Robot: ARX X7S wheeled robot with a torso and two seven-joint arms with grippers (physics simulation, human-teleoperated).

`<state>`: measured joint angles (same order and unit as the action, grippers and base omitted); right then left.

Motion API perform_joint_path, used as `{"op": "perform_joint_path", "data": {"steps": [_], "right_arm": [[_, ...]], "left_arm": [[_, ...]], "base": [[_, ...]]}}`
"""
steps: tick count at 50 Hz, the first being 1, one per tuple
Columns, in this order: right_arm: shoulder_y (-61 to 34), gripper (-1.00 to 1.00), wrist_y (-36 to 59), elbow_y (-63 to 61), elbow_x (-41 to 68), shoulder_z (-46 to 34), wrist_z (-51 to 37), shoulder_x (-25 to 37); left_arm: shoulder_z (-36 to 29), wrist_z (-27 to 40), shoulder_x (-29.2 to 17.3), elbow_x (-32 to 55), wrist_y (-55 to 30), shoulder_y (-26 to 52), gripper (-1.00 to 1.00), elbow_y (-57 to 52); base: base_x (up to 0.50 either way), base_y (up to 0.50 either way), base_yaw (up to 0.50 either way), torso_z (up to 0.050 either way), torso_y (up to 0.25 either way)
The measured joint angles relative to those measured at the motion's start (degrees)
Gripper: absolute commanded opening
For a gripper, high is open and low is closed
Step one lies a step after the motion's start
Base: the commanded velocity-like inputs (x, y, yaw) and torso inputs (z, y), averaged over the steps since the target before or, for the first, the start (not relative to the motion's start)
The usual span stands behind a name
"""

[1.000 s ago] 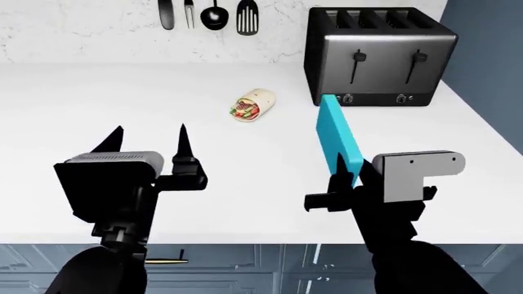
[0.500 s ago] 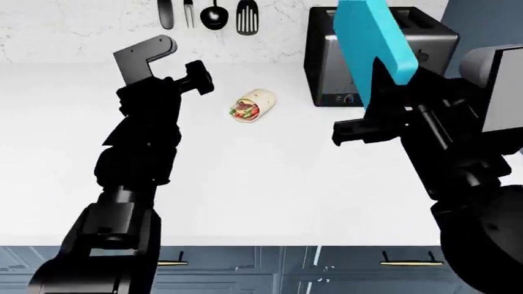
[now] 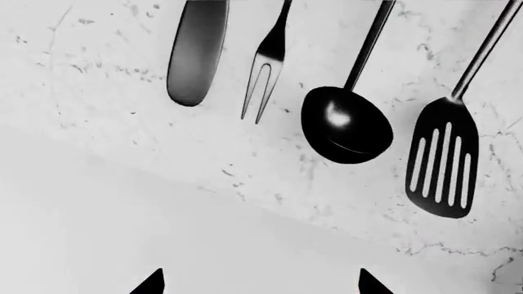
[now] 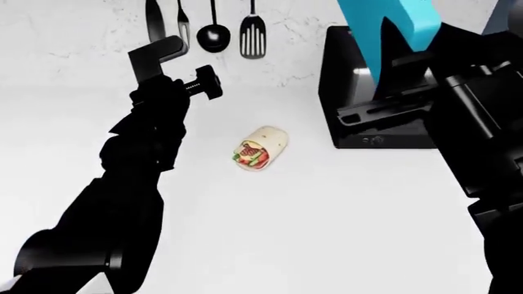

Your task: Pick the boxed food and boxed food from the counter and place them in the cabinets closest to them.

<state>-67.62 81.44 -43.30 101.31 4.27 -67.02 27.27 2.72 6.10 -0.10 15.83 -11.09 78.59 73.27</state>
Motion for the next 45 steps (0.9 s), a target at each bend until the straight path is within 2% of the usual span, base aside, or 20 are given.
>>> {"op": "perform_joint_path", "data": {"steps": [22,32,45], "right_arm": [[-2.1,-1.0,-1.7,0.5,2.8,-3.0,-2.5,2.2],[-2.7,-1.0,-6.1,-4.4,8.8,-4.0,-7.8,4.7],[-6.2,-1.0,-15.0,-12.8,19.8,-9.1,-18.3,8.4]], "left_arm": [[-3.3,0.1,0.0,1.3,0.6,0.7,1.0,1.5],[-3.9,0.0,0.1,1.5,0.5,0.7,1.0,1.6],[-4.8,0.2,0.1,1.8,0.6,0.7,1.0,1.7]], "base": [[0.5,0.09,0.0,0.0,0.001],[0.02,0.0,0.0,0.0,0.0],[0.0,0.0,0.0,0.0,0.001]]}}
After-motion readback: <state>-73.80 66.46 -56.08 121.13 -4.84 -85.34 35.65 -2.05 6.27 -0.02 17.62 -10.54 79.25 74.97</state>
